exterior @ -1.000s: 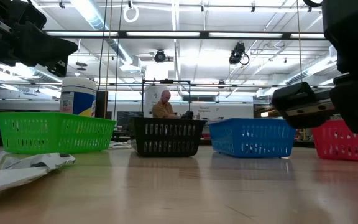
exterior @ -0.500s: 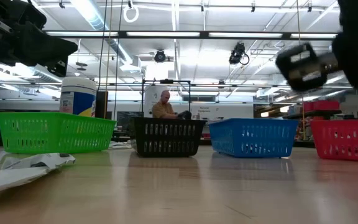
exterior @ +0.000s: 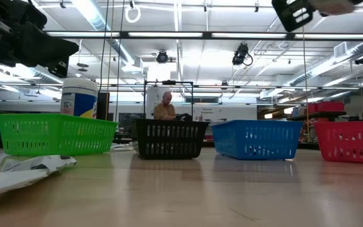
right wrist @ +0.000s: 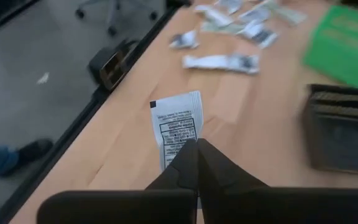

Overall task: Pick & Place First Aid Supplies
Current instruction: Put the ointment pack into the red basket

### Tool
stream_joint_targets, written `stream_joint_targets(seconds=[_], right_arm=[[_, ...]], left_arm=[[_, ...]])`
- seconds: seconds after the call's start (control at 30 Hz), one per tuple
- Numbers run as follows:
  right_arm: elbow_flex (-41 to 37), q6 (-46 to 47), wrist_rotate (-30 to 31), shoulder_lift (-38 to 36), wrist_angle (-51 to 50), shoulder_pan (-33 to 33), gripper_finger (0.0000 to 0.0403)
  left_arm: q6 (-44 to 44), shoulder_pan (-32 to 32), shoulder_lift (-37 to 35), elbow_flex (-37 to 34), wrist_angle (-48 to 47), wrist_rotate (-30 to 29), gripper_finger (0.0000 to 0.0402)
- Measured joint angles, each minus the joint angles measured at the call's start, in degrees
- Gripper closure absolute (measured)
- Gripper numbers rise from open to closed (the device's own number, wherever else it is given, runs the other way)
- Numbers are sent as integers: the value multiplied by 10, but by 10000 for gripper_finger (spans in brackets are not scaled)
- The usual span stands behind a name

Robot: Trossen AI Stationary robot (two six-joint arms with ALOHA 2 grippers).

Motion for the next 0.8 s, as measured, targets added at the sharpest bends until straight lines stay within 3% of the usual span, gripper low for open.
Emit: stream_joint_targets(seconds=[0.3, 0.8], right_arm=[[0, 26, 2, -35, -50, -72, 403], [0, 70, 1, -39, -272, -127, 403]], left_arm=[[0, 0, 0, 0, 0, 0, 369], [0, 0, 0, 0, 1, 0, 369]])
